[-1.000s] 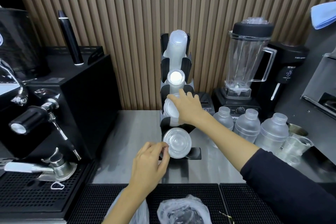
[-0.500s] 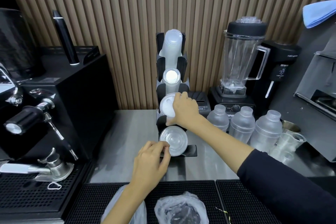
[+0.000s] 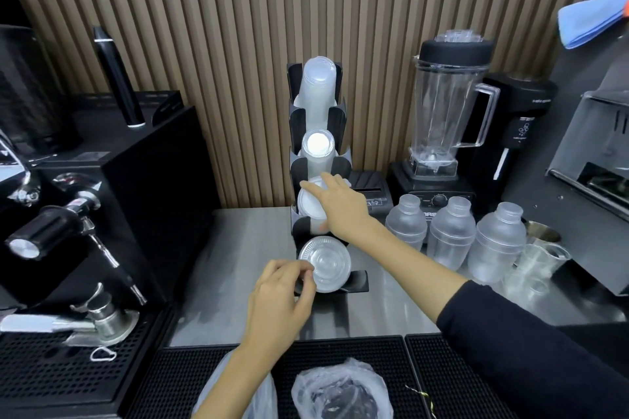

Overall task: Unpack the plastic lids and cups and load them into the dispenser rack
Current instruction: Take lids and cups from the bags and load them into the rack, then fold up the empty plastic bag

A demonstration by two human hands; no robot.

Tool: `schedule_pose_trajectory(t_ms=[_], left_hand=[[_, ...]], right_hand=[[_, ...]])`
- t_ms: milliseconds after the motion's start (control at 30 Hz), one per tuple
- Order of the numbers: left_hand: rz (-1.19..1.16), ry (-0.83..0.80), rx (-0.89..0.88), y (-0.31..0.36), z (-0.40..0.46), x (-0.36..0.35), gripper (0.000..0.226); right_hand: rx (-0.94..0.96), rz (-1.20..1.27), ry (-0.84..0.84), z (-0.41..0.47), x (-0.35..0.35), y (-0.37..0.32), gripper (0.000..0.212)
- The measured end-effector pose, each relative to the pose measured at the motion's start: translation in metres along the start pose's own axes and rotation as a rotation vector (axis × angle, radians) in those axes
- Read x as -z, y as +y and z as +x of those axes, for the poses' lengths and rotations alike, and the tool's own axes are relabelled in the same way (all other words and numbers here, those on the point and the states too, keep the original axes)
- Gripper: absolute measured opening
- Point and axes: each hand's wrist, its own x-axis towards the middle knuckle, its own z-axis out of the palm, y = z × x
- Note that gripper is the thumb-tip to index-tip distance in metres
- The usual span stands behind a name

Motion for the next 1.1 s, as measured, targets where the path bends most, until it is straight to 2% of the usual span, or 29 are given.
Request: schedule_pose_trajectory(t_ms=[100, 200, 300, 400, 433, 500, 567, 600, 700, 833, 967, 1100], left_hand=[[0.001, -0.016, 0.026, 0.007, -0.001, 0.007, 0.019], [-0.025, 0.013, 0.039, 0.005, -0.006, 0.017, 0.028], [-0.047, 0.018, 0.118, -0.004, -0.02, 0.023, 0.014], [-0.071, 0.011, 0.157, -0.012, -0.046, 0.027, 0.024], [-0.081, -0.013, 0.16, -0.013, -0.057, 0.027, 0.029], [-0.067, -0.107, 0.135, -0.014, -0.077, 0.021, 0.032], [-0.039, -0.213, 0.111, -0.015, -0.092, 0.01, 0.034], [-0.022, -0.26, 0.119, -0.017, -0.096, 0.004, 0.035], [0.05, -0.402, 0.101, -0.021, -0.106, -0.016, 0.042], [0.118, -0.511, 0.149, -0.019, -0.114, -0.03, 0.056], [0.105, -0.559, 0.194, -0.016, -0.115, -0.034, 0.034], [0.093, -0.585, 0.243, -0.02, -0.12, -0.039, 0.031]], right_hand=[[0.01, 0.006, 0.007, -0.016, -0.005, 0.004, 0.094], [-0.066, 0.089, 0.207, -0.059, -0.017, -0.005, 0.1], [-0.099, 0.397, 0.4, -0.118, -0.038, -0.014, 0.076], [-0.344, 0.644, 0.461, -0.18, -0.072, 0.001, 0.044], [-0.447, 0.636, 0.414, -0.201, -0.085, 0.011, 0.035], [-0.612, 0.617, 0.157, -0.234, -0.107, 0.028, 0.024], [-0.664, 0.571, -0.107, -0.254, -0.123, 0.036, 0.029], [-0.654, 0.552, -0.154, -0.259, -0.128, 0.037, 0.033], [-0.613, 0.534, -0.135, -0.265, -0.137, 0.039, 0.038], [-0.588, 0.476, -0.122, -0.267, -0.141, 0.037, 0.029], [-0.586, 0.447, -0.086, -0.267, -0.141, 0.033, 0.013], [-0.526, 0.36, -0.193, -0.264, -0.136, 0.035, 0.013]])
